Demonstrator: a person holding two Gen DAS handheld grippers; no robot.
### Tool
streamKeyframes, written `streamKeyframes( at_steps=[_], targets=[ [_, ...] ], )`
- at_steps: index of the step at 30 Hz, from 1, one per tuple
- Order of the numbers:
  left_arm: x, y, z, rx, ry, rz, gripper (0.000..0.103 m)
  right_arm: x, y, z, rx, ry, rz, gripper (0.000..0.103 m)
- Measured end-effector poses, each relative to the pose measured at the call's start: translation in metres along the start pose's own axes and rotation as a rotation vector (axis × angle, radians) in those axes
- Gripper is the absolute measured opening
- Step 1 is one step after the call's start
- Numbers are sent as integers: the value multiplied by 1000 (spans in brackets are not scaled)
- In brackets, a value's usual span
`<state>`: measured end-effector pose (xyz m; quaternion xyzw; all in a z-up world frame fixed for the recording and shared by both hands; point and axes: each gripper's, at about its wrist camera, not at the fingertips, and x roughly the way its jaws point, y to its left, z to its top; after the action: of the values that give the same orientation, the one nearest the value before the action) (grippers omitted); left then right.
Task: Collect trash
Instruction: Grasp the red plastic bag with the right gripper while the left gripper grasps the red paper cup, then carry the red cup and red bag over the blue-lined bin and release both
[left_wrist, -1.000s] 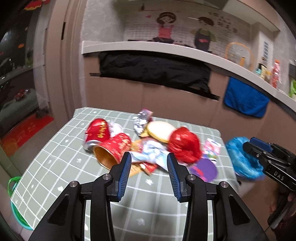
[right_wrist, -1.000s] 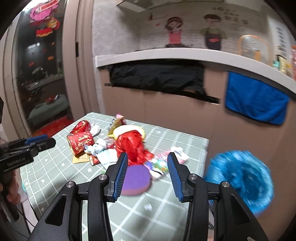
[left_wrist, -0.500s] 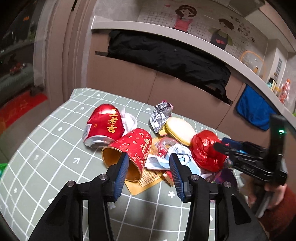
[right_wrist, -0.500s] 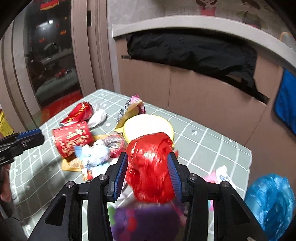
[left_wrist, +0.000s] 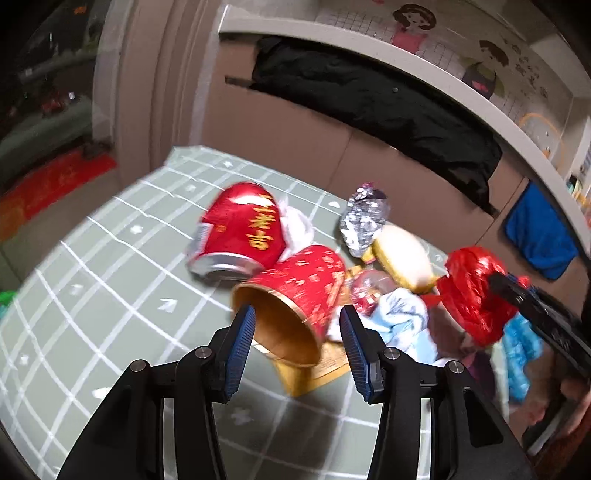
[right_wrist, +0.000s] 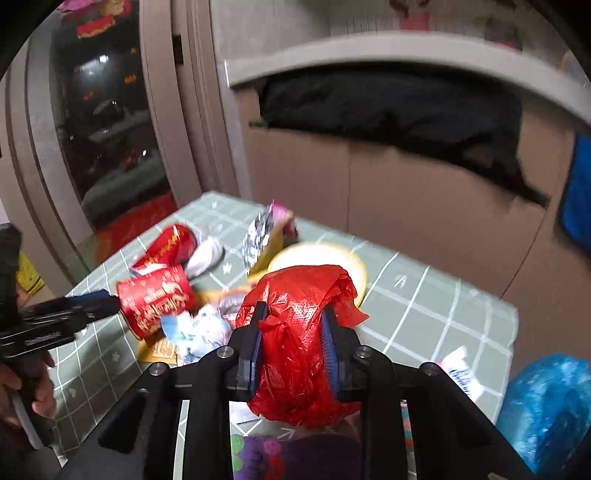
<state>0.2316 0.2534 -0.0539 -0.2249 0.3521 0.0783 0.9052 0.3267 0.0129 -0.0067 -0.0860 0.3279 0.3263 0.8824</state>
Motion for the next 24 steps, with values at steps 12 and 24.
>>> streamKeyframes(
  at_steps=[12, 24],
  targets=[
    [17, -6, 11, -71, -21, 19, 4, -43, -6, -15, 15, -28, -30, 24],
    [-66, -88, 10, 190, -227, -2, 2, -86, -20, -19, 41, -112, -41, 24]
  ],
)
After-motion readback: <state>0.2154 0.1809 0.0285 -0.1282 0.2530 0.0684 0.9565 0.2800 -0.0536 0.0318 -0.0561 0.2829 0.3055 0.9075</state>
